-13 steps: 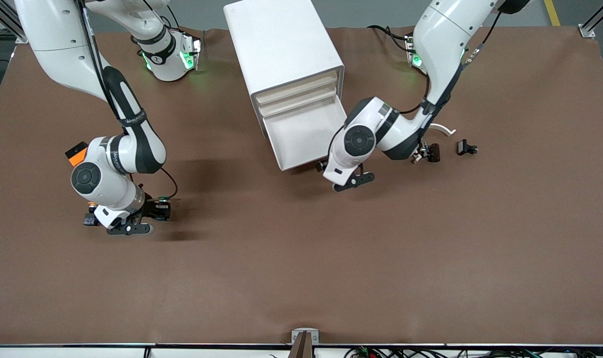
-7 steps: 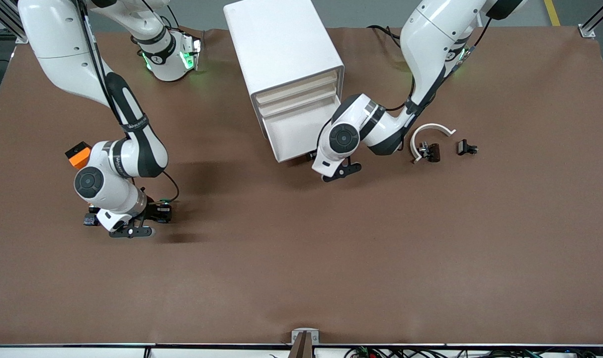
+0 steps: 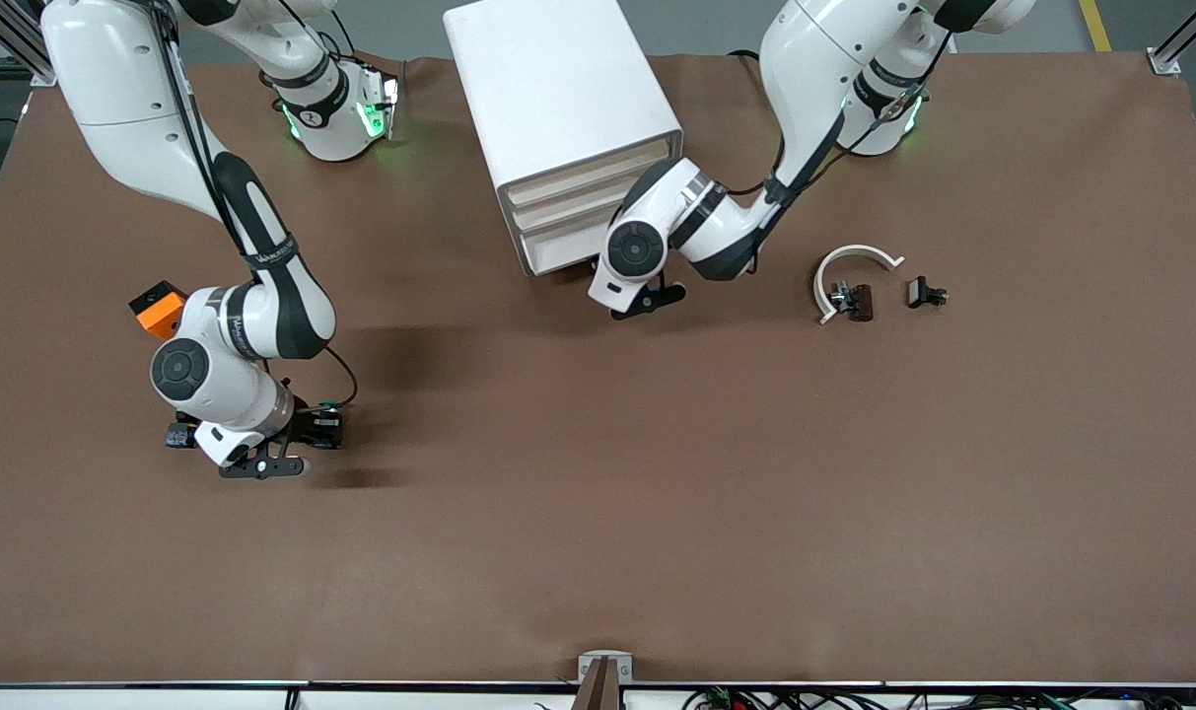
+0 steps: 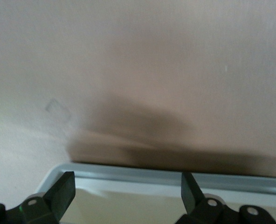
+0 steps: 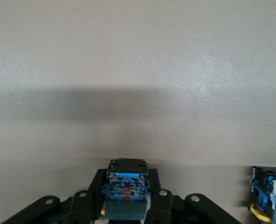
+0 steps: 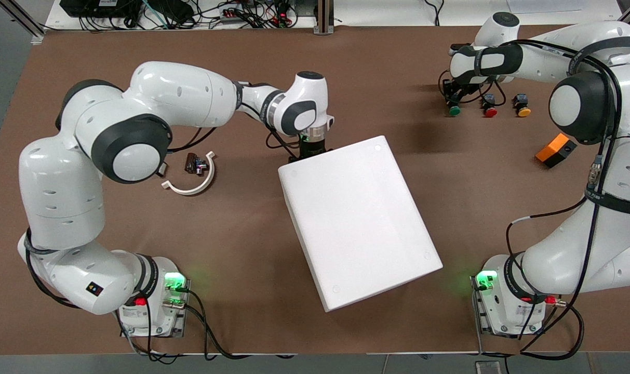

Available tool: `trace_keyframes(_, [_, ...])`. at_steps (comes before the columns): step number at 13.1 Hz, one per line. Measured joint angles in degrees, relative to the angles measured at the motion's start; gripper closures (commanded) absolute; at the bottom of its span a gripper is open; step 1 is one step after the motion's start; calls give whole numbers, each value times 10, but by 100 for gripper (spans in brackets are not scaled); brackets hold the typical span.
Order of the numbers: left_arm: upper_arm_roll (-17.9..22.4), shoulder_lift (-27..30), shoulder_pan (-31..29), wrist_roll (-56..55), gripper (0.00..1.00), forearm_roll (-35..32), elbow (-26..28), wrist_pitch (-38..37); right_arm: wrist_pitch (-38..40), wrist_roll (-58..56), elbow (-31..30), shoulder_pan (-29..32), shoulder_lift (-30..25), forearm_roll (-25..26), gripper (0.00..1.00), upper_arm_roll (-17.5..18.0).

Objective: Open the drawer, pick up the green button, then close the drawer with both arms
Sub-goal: 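Set the green button down while the left gripper pushes the drawer shut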

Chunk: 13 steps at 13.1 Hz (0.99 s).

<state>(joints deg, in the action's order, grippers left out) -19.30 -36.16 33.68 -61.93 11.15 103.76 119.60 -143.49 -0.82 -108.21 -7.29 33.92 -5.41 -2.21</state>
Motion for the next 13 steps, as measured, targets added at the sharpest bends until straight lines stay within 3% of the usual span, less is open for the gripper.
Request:
trace_keyframes(3, [0,0,30,-22,0,0,0,0,1,0,5,1,1,0,80,0])
trace_keyframes(4, [0,-1,34,-27,0,0,0,0,1,0,6,3,2,0,65,-1])
trace_keyframes(5, [0,-2,36,-30,0,0,0,0,1,0,7,5,4,0,25,-1])
trace_keyframes(6, [0,-2,37,-31,0,0,0,0,1,0,8,6,6,0,0,-1])
trace_keyframes(10, [17,-2,28,-32,0,0,-20,1,1,0,9,7,10,0,0,-1])
trace_keyframes(13, [29,4,-13,-32,0,0,-63,0,3,0,16,7,10,0,0,-1])
